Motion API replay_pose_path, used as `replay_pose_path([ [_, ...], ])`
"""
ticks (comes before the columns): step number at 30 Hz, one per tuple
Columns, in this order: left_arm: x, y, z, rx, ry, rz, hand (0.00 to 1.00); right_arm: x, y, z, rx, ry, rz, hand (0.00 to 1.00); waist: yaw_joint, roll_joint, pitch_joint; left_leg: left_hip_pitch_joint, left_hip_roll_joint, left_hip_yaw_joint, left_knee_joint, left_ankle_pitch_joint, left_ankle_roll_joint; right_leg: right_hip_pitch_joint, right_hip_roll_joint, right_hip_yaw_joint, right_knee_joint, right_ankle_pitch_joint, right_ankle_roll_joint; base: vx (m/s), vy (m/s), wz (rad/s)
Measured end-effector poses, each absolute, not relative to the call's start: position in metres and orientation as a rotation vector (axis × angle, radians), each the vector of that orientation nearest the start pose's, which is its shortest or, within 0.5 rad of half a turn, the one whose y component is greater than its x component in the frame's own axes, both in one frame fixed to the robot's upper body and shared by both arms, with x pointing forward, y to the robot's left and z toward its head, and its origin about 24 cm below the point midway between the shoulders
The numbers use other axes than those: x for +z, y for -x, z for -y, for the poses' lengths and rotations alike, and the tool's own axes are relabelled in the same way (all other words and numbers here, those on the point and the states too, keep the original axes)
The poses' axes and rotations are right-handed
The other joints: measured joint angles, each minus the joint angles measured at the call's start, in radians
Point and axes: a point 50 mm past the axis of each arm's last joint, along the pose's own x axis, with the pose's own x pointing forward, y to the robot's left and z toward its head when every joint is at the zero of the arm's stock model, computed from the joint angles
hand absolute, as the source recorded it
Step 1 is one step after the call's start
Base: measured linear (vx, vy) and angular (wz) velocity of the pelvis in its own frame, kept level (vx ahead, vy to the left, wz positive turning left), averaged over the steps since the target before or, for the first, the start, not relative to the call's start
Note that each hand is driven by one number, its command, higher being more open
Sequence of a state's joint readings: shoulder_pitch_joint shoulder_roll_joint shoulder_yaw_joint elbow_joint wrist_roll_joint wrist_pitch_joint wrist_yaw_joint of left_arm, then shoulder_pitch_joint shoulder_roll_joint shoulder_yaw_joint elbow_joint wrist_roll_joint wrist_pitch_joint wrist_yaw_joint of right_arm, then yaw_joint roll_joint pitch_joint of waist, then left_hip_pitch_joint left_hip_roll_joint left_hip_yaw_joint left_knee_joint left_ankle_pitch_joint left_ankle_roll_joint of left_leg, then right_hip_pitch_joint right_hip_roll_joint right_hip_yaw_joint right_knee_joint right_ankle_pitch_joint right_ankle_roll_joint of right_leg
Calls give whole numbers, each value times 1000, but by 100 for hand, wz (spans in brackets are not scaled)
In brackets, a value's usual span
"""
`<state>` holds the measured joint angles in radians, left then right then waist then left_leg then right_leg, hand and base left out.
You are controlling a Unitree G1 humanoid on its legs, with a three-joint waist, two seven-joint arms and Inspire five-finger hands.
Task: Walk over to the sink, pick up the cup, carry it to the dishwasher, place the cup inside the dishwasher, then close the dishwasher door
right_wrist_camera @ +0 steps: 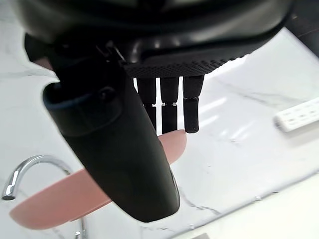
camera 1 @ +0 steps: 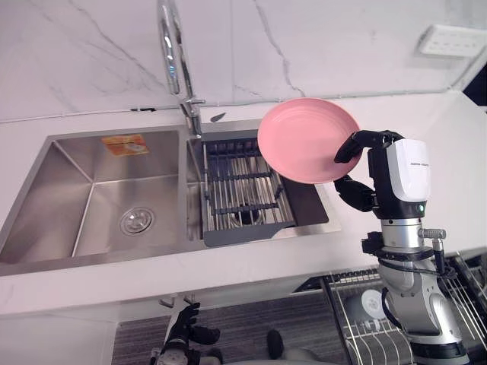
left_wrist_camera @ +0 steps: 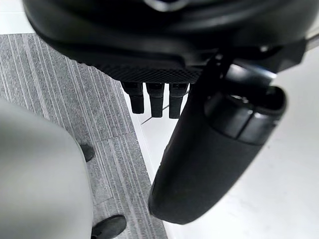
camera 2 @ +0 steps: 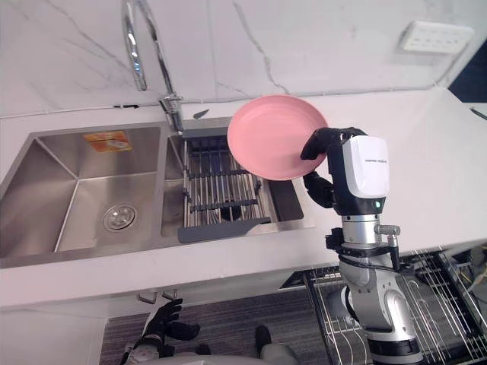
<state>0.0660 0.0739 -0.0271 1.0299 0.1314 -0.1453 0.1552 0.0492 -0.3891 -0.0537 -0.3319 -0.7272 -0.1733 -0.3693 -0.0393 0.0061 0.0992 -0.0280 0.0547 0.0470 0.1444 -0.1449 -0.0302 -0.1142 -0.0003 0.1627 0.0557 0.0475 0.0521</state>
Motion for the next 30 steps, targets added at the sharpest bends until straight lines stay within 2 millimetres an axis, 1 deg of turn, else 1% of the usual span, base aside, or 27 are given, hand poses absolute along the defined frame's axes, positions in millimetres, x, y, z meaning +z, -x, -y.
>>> replay_pose_path([
  [2, -152, -120, -182, 101, -243, -938, 90, 139, -229, 199, -316, 1028, 615, 30, 0, -1, 21, 8, -8, 62, 14, -17, 15, -30, 6, 76, 21, 19, 18, -124, 76, -96],
  [3, -151, -121, -183, 105, -241, -934, 90, 139, -229, 199, -315, 1028, 610, 30, 0, -2, 34, 12, -9, 82, 23, -21, 17, -34, 8, 94, 27, 24, 22, -156, 69, -98],
  [4, -150, -123, -184, 111, -236, -925, 90, 136, -232, 199, -313, 1030, 596, 30, -1, -7, 51, 11, -12, 118, 49, -34, 26, -48, 11, 118, 45, 32, 31, -148, 51, -79],
  [5, -149, -125, -185, 114, -237, -919, 90, 135, -233, 198, -311, 1031, 586, 30, -1, -11, 58, 8, -12, 140, 68, -44, 29, -57, 14, 120, 53, 37, 32, -220, 47, -104],
  [6, -148, -127, -186, 127, -226, -916, 90, 134, -235, 198, -311, 1035, 571, 30, 2, -14, 70, 1, -1, 188, 99, -57, 43, -66, 10, 98, 32, 68, 26, -251, 14, -99],
  [7, -148, -129, -186, 134, -215, -910, 90, 135, -237, 198, -314, 1037, 575, 30, 12, -12, 86, 2, 10, 225, 107, -60, 51, -76, -2, 12, 70, 42, -10, -304, -15, -117],
  [8, -147, -131, -187, 142, -213, -900, 90, 136, -237, 197, -312, 1037, 577, 30, 18, -12, 92, 4, 26, 265, 111, -58, 50, -112, -24, -130, 189, -28, -56, -245, -49, -99],
  [9, -147, -131, -188, 143, -217, -899, 90, 136, -237, 197, -309, 1038, 575, 30, 17, -11, 92, 2, 43, 286, 122, -58, 49, -116, -55, -228, 295, -91, -60, -148, -60, -77],
  [11, -146, -132, -189, 144, -221, -897, 90, 136, -237, 196, -303, 1037, 580, 30, 20, -15, 90, 0, 63, 308, 127, -55, 43, -100, -88, -285, 370, -159, -55, -57, -140, -49],
  [12, -146, -132, -191, 143, -227, -896, 90, 135, -237, 195, -294, 1036, 583, 30, 18, -25, 87, -11, 72, 312, 140, -62, 35, -69, -108, -293, 367, -192, -37, -44, -269, -38],
  [13, -145, -135, -196, 147, -240, -889, 90, 134, -236, 194, -287, 1036, 579, 30, 15, -44, 85, -25, 70, 310, 166, -70, 11, -31, -101, -274, 275, -217, -12, -32, -253, -22],
  [14, -145, -135, -193, 144, -236, -897, 90, 131, -237, 194, -282, 1041, 564, 30, 12, -32, 84, -30, 82, 293, 171, -70, 0, -24, -83, -278, 252, -208, -6, -19, -190, -22],
  [15, -147, -132, -190, 139, -223, -905, 90, 127, -235, 195, -278, 1046, 542, 30, 19, -26, 79, -26, 88, 262, 152, -66, 1, -7, -52, -272, 206, -178, -25, 12, -134, -32],
  [16, -147, -132, -190, 139, -224, -903, 90, 121, -231, 194, -276, 1031, 517, 30, 25, -21, 71, -13, 102, 264, 125, -48, -13, 10, -26, -260, 161, -151, -43, 38, -151, -45],
  [17, -147, -131, -190, 140, -226, -906, 90, 116, -228, 194, -276, 1015, 491, 30, 25, -27, 65, 0, 108, 264, 99, -37, -28, 17, -10, -251, 136, -136, -54, 51, -147, -39],
  [19, -147, -130, -190, 139, -226, -910, 90, 107, -220, 199, -296, 1004, 438, 30, 22, -28, 60, 14, 111, 262, 66, -18, -32, 32, 7, -244, 101, -116, -62, 104, -114, -22],
  [20, -148, -130, -189, 138, -224, -911, 90, 100, -213, 206, -323, 1005, 388, 30, 20, -26, 59, 25, 111, 259, 46, -7, -42, 40, 11, -244, 87, -112, -62, 110, -63, -7],
  [22, -148, -127, -189, 139, -223, -917, 90, 89, -203, 216, -357, 1010, 308, 30, 17, -25, 58, 53, 104, 249, 17, 5, -51, 63, 12, -243, 71, -111, -62, 72, 12, -2],
  [24, -150, -122, -189, 140, -222, -931, 90, 82, -195, 222, -376, 1013, 253, 30, 13, -19, 48, 75, 97, 243, 0, 7, -51, 88, 11, -237, 50, -108, -56, 67, 49, -5],
  [28, -154, -115, -184, 121, -223, -956, 90, 70, -180, 231, -434, 976, 167, 30, 8, -1, 15, 94, 78, 241, -12, 17, -47, 127, -8, -234, -3, -94, -35, 48, 72, 1],
  [30, -154, -113, -183, 120, -220, -964, 90, 66, -178, 237, -465, 957, 140, 30, 6, 5, 7, 95, 68, 239, -19, 20, -43, 133, -17, -236, -18, -87, -28, 7, 64, 6],
])
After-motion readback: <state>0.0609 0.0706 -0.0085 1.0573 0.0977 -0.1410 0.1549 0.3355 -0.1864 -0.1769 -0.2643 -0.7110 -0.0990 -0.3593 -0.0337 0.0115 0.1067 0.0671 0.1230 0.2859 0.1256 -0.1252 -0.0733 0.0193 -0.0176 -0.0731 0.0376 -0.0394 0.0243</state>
